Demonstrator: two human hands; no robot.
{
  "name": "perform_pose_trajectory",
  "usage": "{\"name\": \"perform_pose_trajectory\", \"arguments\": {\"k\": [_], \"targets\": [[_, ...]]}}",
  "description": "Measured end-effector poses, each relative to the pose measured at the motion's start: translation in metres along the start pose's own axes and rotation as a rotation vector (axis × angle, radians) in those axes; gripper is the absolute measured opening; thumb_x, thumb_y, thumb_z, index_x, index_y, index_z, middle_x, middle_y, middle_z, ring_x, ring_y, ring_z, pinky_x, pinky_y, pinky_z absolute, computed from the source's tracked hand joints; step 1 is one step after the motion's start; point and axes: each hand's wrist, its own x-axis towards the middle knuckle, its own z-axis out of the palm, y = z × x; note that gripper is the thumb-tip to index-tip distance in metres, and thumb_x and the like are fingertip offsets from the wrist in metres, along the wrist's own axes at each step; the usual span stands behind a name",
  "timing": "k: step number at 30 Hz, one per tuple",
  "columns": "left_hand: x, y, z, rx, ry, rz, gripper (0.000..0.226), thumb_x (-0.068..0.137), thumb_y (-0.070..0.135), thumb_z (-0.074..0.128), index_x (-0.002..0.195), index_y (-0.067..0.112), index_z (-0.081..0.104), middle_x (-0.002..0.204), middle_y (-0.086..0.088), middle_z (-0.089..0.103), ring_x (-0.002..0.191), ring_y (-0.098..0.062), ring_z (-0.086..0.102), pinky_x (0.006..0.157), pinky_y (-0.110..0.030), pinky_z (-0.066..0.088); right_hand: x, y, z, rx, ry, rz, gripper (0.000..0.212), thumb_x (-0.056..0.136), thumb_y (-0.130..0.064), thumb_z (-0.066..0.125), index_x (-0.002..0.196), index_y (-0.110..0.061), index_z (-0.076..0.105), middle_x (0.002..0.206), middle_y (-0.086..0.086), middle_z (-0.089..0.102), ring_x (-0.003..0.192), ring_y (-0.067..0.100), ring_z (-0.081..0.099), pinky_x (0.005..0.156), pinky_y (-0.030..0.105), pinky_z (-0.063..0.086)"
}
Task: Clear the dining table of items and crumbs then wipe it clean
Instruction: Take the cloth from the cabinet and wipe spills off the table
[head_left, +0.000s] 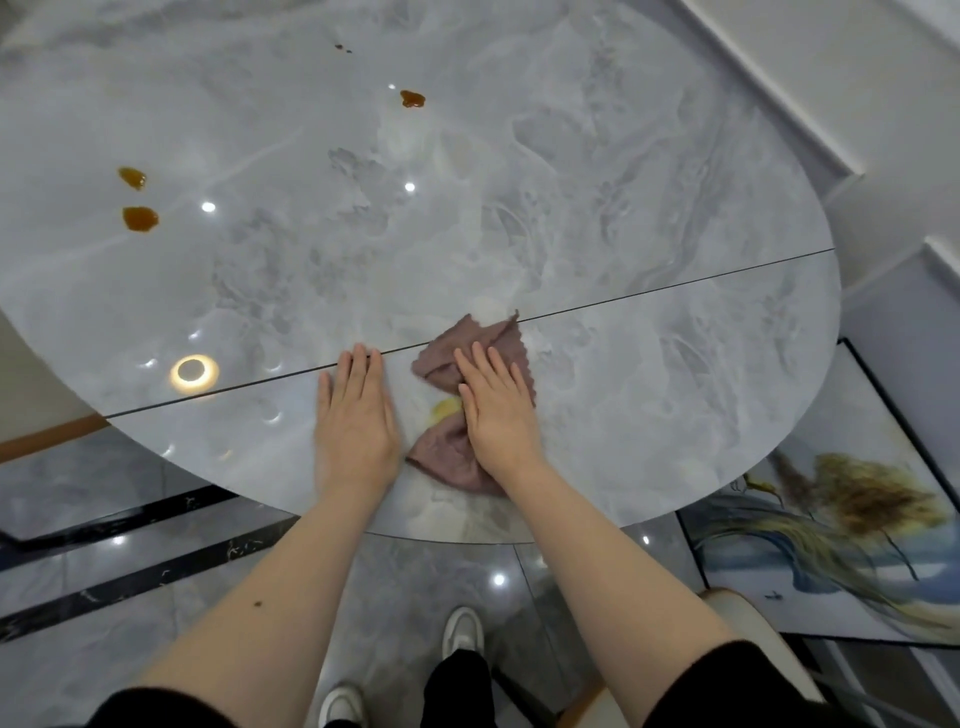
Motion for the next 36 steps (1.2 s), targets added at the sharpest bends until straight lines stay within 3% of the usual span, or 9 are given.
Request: {"name": "perform_pose_trajectory", "arguments": {"k": [4, 6, 8, 12, 15, 18, 23, 29, 36], "targets": [[0.002, 0.001, -0.001, -0.023, 0.002, 0.021, 0.049, 0.100, 0.016, 0.028, 0.148, 0.007, 0.022, 0.156, -0.010, 0.020, 0.146, -0.023, 0.014, 0.121, -0.039, 0.004, -0.024, 0.012, -0.003, 0.227, 0.057, -0.101, 0.039, 0.096, -0.008, 0.041, 0.132, -0.013, 0.055, 0.140, 0.007, 0.050, 0.135, 0.019, 0.039, 0.116, 0.028, 0.020], [0.002, 0.001, 0.000, -0.024, -0.003, 0.025, 0.049, 0.100, 0.016, 0.027, 0.148, 0.006, 0.022, 0.156, -0.011, 0.020, 0.146, -0.024, 0.014, 0.121, -0.039, 0.004, -0.041, 0.019, -0.004, 0.255, 0.099, -0.130, 0.039, 0.088, 0.004, 0.046, 0.121, -0.007, 0.063, 0.130, 0.011, 0.058, 0.126, 0.017, 0.046, 0.110, 0.015, 0.023], [-0.001, -0.001, -0.001, -0.030, -0.003, 0.026, 0.049, 0.100, 0.016, 0.027, 0.147, 0.006, 0.023, 0.156, -0.012, 0.020, 0.146, -0.024, 0.014, 0.120, -0.039, 0.003, -0.053, 0.020, -0.011, 0.261, 0.153, -0.141, 0.033, 0.084, 0.008, 0.049, 0.110, -0.003, 0.068, 0.117, 0.014, 0.066, 0.111, 0.016, 0.050, 0.103, 0.012, 0.030], [-0.002, -0.001, 0.000, -0.045, 0.010, 0.030, 0.048, 0.100, 0.017, 0.027, 0.147, 0.005, 0.025, 0.156, -0.013, 0.021, 0.146, -0.026, 0.015, 0.120, -0.040, 0.004, -0.046, 0.009, -0.043, 0.454, 0.116, 0.172, 0.028, 0.094, -0.010, 0.049, 0.117, -0.009, 0.064, 0.119, 0.008, 0.064, 0.113, 0.020, 0.055, 0.100, 0.027, 0.040], [-0.003, -0.001, 0.001, -0.050, 0.012, 0.028, 0.048, 0.100, 0.017, 0.027, 0.147, 0.005, 0.025, 0.156, -0.013, 0.021, 0.146, -0.026, 0.015, 0.121, -0.041, 0.005, -0.048, 0.010, -0.040, 0.086, -0.009, 0.156, 0.050, 0.098, -0.040, 0.031, 0.144, -0.019, 0.036, 0.153, 0.006, 0.029, 0.142, 0.026, 0.022, 0.118, 0.037, 0.014], [-0.002, -0.001, 0.003, -0.051, 0.028, 0.019, 0.049, 0.099, 0.018, 0.023, 0.146, 0.005, 0.027, 0.155, -0.013, 0.023, 0.145, -0.026, 0.018, 0.120, -0.041, 0.007, -0.062, 0.000, -0.016, -0.072, -0.060, 0.142, 0.071, 0.090, -0.058, 0.013, 0.151, -0.020, 0.011, 0.159, 0.008, 0.004, 0.147, 0.025, 0.000, 0.119, 0.042, -0.002], [0.000, -0.002, 0.006, -0.046, 0.033, 0.007, 0.054, 0.095, 0.023, 0.017, 0.145, 0.007, 0.030, 0.154, -0.011, 0.026, 0.145, -0.024, 0.020, 0.120, -0.039, 0.009, -0.032, -0.017, 0.009, -0.116, 0.090, 0.220, 0.063, 0.094, -0.046, 0.019, 0.148, -0.013, 0.026, 0.154, 0.009, 0.027, 0.144, 0.024, 0.022, 0.118, 0.046, 0.013], [-0.001, -0.003, 0.006, -0.029, 0.049, 0.007, 0.054, 0.095, 0.022, 0.016, 0.145, 0.007, 0.031, 0.154, -0.011, 0.028, 0.144, -0.023, 0.021, 0.120, -0.039, 0.009, 0.016, -0.022, 0.011, -0.097, 0.056, 0.082, 0.063, 0.094, -0.043, 0.004, 0.148, -0.020, 0.025, 0.156, 0.000, 0.024, 0.145, 0.018, 0.018, 0.120, 0.039, 0.007], [-0.001, -0.003, 0.006, -0.064, 0.061, 0.015, 0.046, 0.100, 0.016, 0.027, 0.144, 0.006, 0.033, 0.153, -0.011, 0.028, 0.144, -0.023, 0.021, 0.120, -0.038, 0.007, 0.016, -0.028, 0.013, -0.089, 0.027, -0.015, 0.059, 0.095, -0.040, 0.008, 0.147, -0.022, 0.027, 0.155, -0.001, 0.026, 0.144, 0.017, 0.020, 0.119, 0.036, 0.007]]}}
